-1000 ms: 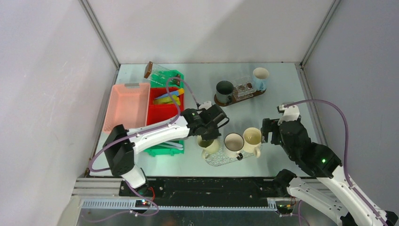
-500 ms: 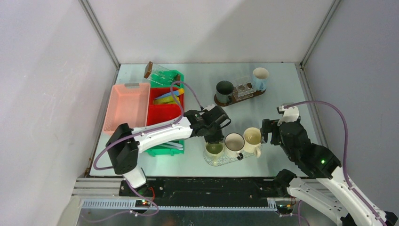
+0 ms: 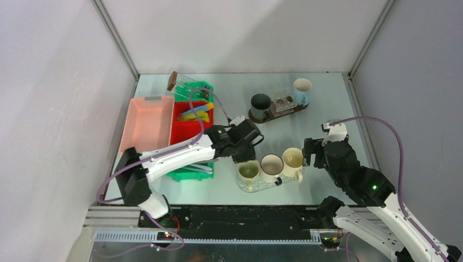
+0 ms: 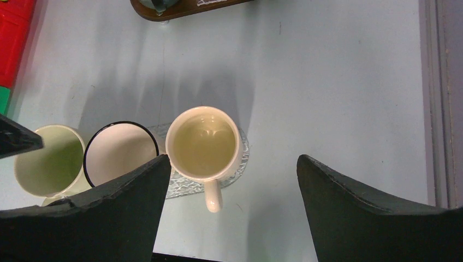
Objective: Prepare toiletry sets of a toothbrush and toothpaste on the tray
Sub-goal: Place the cup on the tray, then adjust the cup on the tray.
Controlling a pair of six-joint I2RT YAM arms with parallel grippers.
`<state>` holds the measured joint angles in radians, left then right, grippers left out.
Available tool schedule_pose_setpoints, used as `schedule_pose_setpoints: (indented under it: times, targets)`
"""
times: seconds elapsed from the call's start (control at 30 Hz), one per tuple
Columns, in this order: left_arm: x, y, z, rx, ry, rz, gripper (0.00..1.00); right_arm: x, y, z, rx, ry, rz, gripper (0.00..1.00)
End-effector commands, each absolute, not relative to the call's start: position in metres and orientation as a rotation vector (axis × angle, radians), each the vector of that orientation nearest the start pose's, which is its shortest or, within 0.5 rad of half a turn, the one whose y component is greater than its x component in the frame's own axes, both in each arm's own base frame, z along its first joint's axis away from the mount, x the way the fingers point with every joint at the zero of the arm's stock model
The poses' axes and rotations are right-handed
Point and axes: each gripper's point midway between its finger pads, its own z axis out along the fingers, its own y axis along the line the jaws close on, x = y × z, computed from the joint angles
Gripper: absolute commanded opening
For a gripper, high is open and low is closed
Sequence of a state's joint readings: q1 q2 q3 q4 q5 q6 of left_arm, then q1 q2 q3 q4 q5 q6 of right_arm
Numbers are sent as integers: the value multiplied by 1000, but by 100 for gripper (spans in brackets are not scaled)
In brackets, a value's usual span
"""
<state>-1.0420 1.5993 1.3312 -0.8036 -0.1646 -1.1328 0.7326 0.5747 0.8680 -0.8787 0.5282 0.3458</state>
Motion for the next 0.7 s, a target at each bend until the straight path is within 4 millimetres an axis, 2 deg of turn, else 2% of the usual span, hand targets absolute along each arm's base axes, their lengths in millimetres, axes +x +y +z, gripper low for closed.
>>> schedule_pose_setpoints:
  times: [0.0,0.17,0.33,0.67]
  targets:
    - [198,-311,176,-154,2615,-487,42,195,70,231,-92,2032,88,88]
    - [193,-295,154,-65,2680,-422,43,196,70,231,-95,2037,89,88]
    - [190,-298,131,60,2745,-355,42,196,71,230,-99,2039,92,88]
    - [202,-289,99,188,2764,-153,40,194,70,229,-100,2044,88,88]
